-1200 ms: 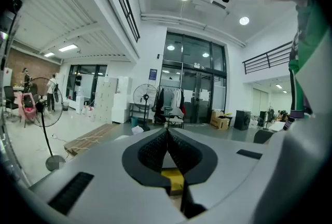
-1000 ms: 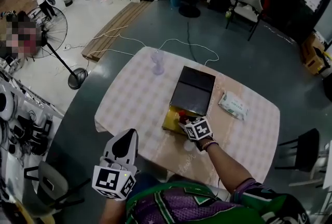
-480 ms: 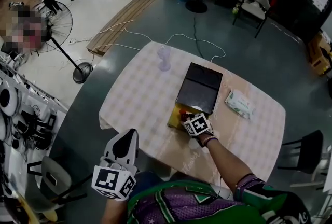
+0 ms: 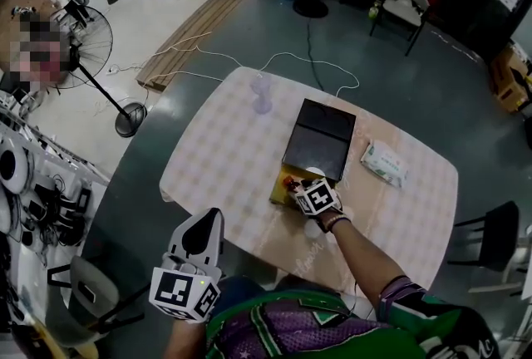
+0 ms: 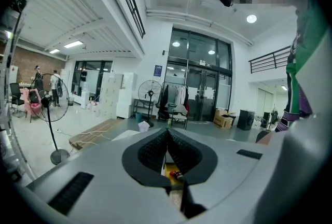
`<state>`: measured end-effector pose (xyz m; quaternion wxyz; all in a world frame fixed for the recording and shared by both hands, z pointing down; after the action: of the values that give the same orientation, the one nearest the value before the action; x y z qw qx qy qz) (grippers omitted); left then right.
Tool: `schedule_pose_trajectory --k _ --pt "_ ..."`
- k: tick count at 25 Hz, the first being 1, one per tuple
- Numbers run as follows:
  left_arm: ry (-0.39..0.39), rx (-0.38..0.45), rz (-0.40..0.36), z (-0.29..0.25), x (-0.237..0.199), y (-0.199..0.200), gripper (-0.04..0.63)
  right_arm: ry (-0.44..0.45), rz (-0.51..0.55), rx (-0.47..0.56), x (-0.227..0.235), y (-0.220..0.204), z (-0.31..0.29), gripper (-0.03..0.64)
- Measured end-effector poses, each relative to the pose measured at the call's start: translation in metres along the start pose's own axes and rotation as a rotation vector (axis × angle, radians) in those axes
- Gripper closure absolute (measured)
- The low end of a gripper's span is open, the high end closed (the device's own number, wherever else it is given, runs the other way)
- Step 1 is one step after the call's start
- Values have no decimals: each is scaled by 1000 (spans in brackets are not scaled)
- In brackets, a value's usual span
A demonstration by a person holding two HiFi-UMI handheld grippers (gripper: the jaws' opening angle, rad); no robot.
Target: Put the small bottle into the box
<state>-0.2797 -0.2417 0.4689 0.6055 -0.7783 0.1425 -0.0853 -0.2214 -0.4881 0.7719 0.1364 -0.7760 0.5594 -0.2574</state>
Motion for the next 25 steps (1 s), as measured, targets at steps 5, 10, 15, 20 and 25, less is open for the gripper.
schedule_pose_trajectory --k 5,10,15,20,25 --pt "-27 11 -2 -4 -5 0 572 -6 -28 51 0 7 11 396" --pt "-90 32 -12 -15 -5 2 572 -32 -81 102 5 8 32 402" --pt "-168 48 -32 -16 -4 5 572 -68 -155 147 3 -9 51 405" --pt "-240 72 -52 -16 -7 3 572 -142 -241 218 -2 -26 81 405" --pt "-317 94 -79 -10 -7 5 572 -215 -318 316 -15 -44 122 405"
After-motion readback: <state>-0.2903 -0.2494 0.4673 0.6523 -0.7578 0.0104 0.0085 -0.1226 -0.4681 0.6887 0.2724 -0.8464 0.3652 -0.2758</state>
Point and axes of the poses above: the fingertips, and each gripper's own axes: z backward along the fingers, x to its right, y out of its top, the point moved 5 cm from there along z, backward along the fingers, and after that the axes turned 8 degrees about -z, right-handed, at the moved point
